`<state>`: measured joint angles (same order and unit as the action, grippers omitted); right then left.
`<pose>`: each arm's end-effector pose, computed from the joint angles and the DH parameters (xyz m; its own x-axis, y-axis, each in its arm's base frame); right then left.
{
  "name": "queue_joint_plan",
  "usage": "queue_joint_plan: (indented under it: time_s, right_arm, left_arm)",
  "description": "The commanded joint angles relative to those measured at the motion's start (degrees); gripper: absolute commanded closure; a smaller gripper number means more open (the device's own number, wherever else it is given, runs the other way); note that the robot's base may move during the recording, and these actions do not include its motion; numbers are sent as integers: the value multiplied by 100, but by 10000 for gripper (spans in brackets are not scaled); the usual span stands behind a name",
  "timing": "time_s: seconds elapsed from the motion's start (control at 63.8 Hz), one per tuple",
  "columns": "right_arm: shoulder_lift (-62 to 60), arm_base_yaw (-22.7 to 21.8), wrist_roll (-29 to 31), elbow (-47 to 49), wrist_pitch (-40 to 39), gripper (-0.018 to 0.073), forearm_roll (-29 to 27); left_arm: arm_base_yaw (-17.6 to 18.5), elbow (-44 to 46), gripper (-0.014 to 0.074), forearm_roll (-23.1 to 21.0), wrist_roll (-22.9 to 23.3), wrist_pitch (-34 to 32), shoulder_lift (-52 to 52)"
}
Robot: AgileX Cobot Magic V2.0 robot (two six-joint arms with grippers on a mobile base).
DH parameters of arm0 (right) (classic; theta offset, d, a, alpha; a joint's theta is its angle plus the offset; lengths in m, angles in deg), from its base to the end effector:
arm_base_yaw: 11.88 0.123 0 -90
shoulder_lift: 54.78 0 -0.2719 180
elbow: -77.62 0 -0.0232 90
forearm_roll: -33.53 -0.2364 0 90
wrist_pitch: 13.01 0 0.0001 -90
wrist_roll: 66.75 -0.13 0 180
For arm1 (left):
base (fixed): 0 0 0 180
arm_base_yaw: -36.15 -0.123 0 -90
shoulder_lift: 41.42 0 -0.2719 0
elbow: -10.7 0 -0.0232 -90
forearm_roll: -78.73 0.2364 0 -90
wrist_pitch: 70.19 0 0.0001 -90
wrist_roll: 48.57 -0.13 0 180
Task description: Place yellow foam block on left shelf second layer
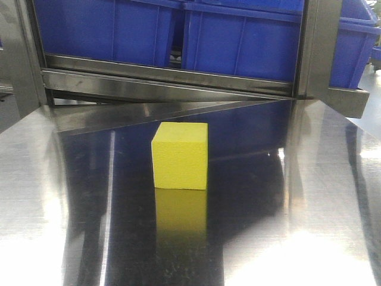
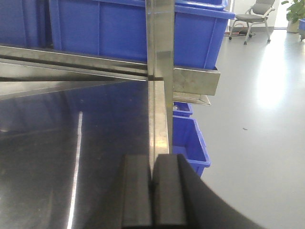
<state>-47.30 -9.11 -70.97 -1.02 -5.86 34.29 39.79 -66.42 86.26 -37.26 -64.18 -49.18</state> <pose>0.0944 0.0044 0.1900 -0.0597 0.0576 -0.9966 -0.0432 0.9972 0.0603 0.0939 -0.0042 0.2019 -0.0179 -0.0656 -0.9977 0.0487 0.9966 -0.0664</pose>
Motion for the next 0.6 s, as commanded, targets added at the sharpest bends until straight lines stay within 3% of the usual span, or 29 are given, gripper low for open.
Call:
queue_joint_plan:
  time_s: [0.0,0.58]
  right_arm:
    - [-58,-27,-11,131,-522,501,-4]
    - [-58,-27,44,131,-521,501,115]
  left_arm:
    - [-2,-158,460,-42,22,-476,76]
    - [-2,-158,460,-42,22,-476,76]
